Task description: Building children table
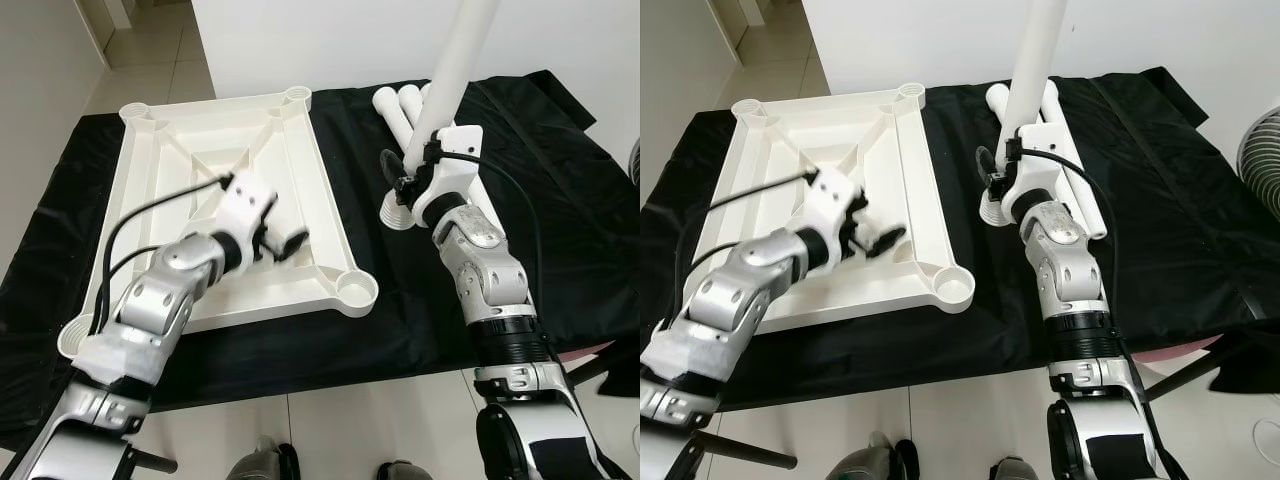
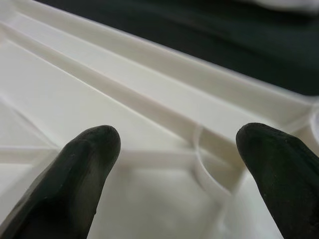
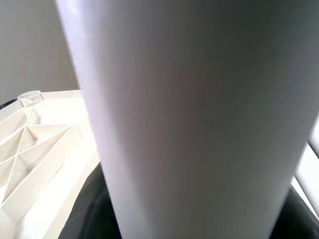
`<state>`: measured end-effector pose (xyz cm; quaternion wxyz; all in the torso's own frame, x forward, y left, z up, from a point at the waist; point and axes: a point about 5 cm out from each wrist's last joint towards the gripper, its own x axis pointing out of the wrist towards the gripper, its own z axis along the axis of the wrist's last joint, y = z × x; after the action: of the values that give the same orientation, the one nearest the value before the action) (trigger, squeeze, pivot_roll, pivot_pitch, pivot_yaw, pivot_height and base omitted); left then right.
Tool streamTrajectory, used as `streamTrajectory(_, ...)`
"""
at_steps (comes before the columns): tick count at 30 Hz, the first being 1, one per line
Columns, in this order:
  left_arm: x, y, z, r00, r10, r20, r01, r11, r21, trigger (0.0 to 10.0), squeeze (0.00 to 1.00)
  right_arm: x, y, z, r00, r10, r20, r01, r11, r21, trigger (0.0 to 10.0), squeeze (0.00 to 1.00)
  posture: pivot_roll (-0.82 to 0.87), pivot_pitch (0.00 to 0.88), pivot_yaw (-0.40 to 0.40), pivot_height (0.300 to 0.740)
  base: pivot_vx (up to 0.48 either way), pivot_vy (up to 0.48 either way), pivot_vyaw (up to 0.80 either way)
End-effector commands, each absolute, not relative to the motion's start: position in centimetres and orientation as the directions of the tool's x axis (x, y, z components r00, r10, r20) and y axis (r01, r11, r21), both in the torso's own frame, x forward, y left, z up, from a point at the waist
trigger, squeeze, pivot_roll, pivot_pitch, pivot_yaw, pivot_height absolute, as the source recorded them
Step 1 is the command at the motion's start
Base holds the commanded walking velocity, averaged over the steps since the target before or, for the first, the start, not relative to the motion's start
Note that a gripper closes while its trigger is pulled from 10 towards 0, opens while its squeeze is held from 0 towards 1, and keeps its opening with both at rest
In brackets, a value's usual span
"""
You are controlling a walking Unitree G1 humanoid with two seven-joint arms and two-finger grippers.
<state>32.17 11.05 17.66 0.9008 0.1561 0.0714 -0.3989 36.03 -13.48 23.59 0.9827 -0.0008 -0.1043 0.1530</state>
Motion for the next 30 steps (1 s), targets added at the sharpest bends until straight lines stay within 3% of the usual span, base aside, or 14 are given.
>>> streamTrajectory(1, 31.7, 11.1, 16.6, 0.645, -0.698, -0.311, 0.764, 0.583, 0.275, 10.0, 0.00, 35.9, -13.4, 23.7, 0.925, 0.317, 0.209, -0.313, 0.948, -0.049, 10.0, 0.00, -0.06, 0.099, 0.062, 0.740, 0.000, 0.000, 0.00)
streamTrajectory(17, 31.4, 10.7, 14.3, 0.630, -0.660, -0.409, 0.776, 0.521, 0.355, 10.0, 0.00, 35.8, -13.8, 23.7, 0.928, 0.310, 0.206, -0.301, 0.951, -0.078, 10.0, 0.00, -0.08, 0.110, 0.076, 0.740, 0.000, 0.000, 0.00)
streamTrajectory(30, 32.7, 6.6, 15.1, 0.653, -0.682, -0.329, 0.755, 0.554, 0.351, 10.0, 0.00, 35.2, -13.9, 23.8, 0.921, 0.323, 0.216, -0.313, 0.946, -0.080, 10.0, 0.00, -0.12, 0.126, 0.081, 0.740, 0.000, 0.000, 0.00)
